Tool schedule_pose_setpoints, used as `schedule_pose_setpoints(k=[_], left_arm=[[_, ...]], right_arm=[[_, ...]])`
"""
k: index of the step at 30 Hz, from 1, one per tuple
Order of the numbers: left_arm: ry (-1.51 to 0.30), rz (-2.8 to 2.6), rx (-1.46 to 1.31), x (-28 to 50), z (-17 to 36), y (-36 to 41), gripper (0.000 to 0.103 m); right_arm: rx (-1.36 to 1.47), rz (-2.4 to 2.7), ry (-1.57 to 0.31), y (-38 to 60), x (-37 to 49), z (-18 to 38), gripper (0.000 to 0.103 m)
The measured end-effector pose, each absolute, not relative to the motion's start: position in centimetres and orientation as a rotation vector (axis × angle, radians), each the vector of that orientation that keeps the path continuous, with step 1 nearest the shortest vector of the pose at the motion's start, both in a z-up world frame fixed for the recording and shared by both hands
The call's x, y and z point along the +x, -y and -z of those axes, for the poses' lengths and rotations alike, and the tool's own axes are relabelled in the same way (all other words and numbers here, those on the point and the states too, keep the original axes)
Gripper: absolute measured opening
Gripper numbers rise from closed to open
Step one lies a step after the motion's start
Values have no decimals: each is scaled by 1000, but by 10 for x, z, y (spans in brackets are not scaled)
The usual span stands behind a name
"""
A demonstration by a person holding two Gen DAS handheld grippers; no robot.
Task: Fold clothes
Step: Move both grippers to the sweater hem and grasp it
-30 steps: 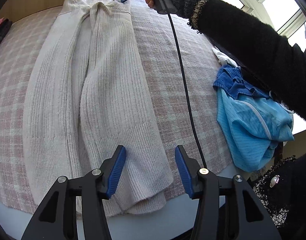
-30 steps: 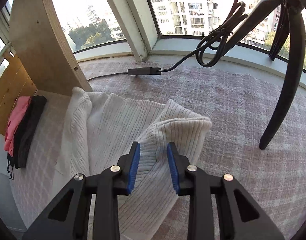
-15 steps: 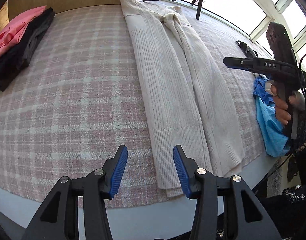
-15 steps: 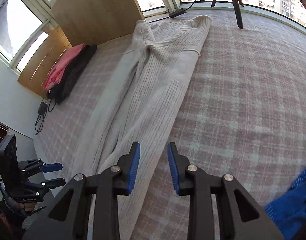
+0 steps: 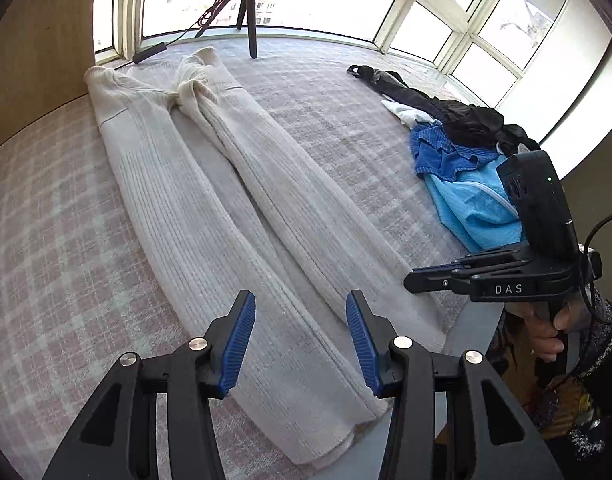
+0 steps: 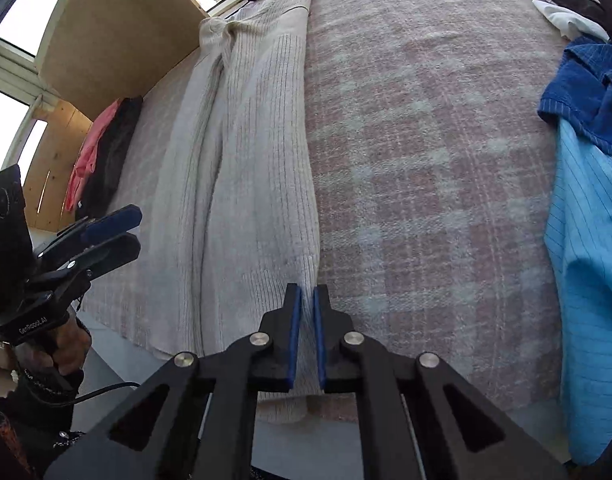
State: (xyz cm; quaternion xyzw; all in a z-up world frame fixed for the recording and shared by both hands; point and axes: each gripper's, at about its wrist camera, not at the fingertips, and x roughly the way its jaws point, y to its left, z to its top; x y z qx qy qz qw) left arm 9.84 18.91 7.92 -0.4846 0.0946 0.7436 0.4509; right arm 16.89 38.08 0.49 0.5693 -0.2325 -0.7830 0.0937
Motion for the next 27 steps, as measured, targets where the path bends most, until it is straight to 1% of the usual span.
schedule_pose_setpoints(k=[1,2,3,5,7,9,11,14,17,20,22,25,26,27], left_arm=[[-247,-1830,-1168,93,-80,-203,44],[-261,-1823,-1139,87,-81,-216,44],[-275,-1813,-1120,81,-79,-230,44],[-289,-1776,-1124,72,-71,-249,44],[-263,-1703,-1192,67,-57,-251,43],[-236,-1629,-1258,63,-43,-252,41],[-193,-1658,-1301,65,-52,-226,40],[-159,-1786,-1360,74,-71,-166,42],[-144,-1867,-1465,93,-67,-114,42],[-90,-1812,-1552,113,-49,-100,42],[-52,-1775,-1564,123,-39,-108,41],[-13,-1718,-1577,128,-28,-125,41],[-13,-1711,-1572,129,-26,-129,42],[-15,-1704,-1562,130,-26,-134,41]], right_arm=[[1682,2314,684,-376,169,-5,12],[1681,2315,670,-373,169,-6,19],[1683,2323,650,-372,169,-5,21],[1686,2324,633,-371,170,-3,21],[1688,2302,654,-373,170,0,21],[1684,2289,651,-374,170,1,26],[1675,2263,643,-373,170,3,26],[1662,2223,630,-372,171,4,26],[1649,2184,618,-371,171,6,28],[1635,2145,606,-370,172,8,30],[1629,2107,621,-366,173,10,30],[1622,2064,645,-362,166,10,34],[1619,2048,662,-362,165,10,38],[1612,2033,681,-361,165,11,39]])
